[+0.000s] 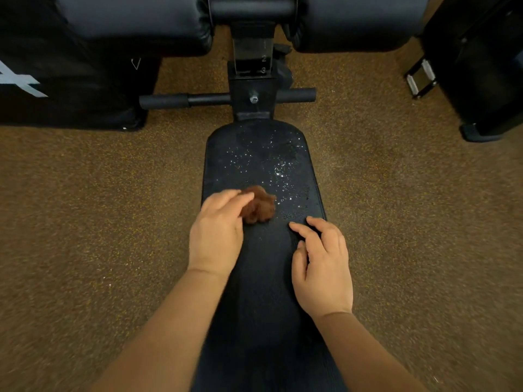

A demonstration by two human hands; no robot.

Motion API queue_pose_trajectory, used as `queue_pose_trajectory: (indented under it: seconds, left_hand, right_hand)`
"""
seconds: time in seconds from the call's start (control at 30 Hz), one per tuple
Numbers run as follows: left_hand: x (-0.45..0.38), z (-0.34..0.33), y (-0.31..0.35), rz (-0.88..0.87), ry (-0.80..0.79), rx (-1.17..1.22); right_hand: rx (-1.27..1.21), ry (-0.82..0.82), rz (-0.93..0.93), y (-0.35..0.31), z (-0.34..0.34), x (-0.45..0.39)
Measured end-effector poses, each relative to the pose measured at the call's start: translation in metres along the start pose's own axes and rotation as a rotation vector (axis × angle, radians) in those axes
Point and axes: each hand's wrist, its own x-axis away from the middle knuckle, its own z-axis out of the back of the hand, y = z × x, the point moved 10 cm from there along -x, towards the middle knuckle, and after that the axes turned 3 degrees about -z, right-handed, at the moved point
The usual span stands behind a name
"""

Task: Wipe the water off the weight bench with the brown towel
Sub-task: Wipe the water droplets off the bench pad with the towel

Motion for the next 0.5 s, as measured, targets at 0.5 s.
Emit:
queue_pose_trajectory:
  seconds: [0.5]
  left_hand:
    - [-0.015, -0.007, 0.005, 0.085, -0.003, 0.043]
  right_hand:
    - [-0.032, -0.014, -0.005, 0.0, 0.0, -0.001]
